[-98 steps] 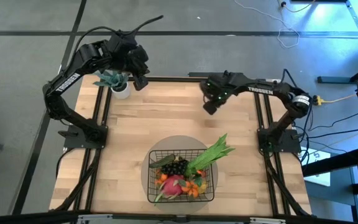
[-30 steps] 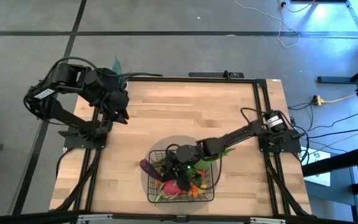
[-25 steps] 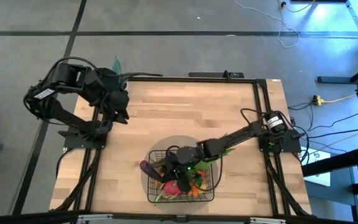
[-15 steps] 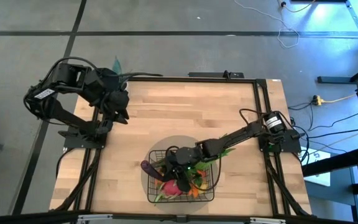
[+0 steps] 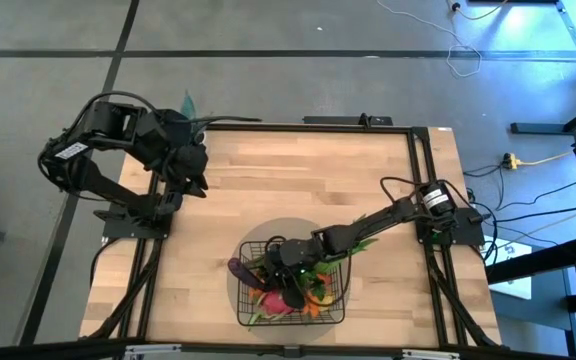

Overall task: Build produce basket
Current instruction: Put the eggplant into the black mesh basket

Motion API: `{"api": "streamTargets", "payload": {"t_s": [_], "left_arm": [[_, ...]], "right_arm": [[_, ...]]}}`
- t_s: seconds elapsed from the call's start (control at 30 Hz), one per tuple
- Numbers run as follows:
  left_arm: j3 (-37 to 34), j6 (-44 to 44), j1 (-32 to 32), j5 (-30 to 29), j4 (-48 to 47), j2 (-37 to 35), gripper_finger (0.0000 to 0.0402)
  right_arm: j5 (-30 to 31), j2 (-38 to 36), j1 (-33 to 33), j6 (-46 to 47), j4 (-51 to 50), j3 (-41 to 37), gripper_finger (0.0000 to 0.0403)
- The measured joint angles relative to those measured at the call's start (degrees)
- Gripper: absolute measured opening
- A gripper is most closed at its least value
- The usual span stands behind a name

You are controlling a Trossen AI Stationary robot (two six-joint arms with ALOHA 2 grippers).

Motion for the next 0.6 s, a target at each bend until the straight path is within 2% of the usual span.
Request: {"api": "streamTargets", "payload": {"t_s": [0.23,0.6], "left_arm": [[0.02,0.04,0.0,0.02,-0.02,0.0,0.0084],[0.0,0.07,0.0,0.04,-0.79,0.0,0.0084]], "right_arm": [[0.01,0.0,-0.1,1.67,-0.11,0.01,0.0053],[2.83,0.0,-0.07,3.15,-0.15,0.02,0.0061]]}}
